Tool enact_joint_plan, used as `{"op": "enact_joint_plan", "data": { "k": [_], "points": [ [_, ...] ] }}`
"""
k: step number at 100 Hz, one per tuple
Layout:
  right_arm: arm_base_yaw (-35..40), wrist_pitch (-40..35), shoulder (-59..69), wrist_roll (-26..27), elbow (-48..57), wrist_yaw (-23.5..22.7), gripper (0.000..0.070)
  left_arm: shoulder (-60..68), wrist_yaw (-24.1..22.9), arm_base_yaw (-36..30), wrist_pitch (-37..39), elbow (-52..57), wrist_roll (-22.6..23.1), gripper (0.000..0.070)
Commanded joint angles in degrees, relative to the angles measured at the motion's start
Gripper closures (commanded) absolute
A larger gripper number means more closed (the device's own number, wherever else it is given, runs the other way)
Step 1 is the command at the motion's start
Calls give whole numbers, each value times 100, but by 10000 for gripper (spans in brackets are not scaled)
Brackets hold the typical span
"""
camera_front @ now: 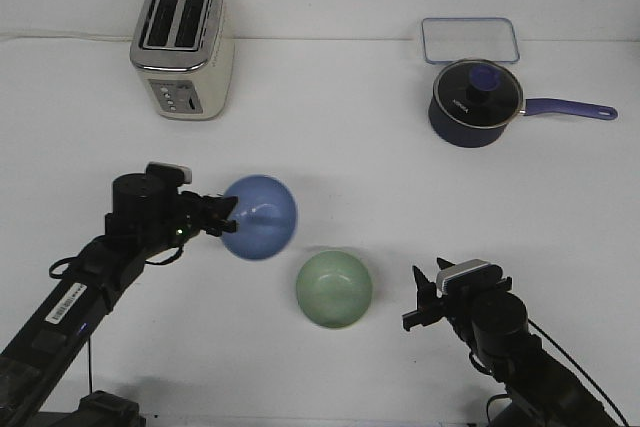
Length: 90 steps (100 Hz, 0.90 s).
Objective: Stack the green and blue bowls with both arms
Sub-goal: 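Lift the blue bowl with the left gripper and lower it into the green bowl, then open the left gripper and pull it back from the blue bowl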
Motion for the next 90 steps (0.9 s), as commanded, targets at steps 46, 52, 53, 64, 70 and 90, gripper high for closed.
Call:
{"op": "enact_joint_plan", "data": {
  "k": [46,52,53,64,70,90],
  "points": [
    [46,48,28,76,13,-7,405,981,-577,-2302,437,116,-153,686],
    [46,48,28,76,13,-7,405,1064,-577,-2356,476,116,-164,687],
    [46,48,28,76,13,-7,405,1078,-577,-2363,476,116,-162,686],
    [46,48,28,76,13,-7,405,1220,-601,-2422,452,116,-144,684],
    [46,48,28,76,13,-9,405,1263,-586,-2441,452,116,-142,646],
    [46,46,28,76,13,-4,405,1244,-599,-2437,466,125,-136,278]
  ]
}}
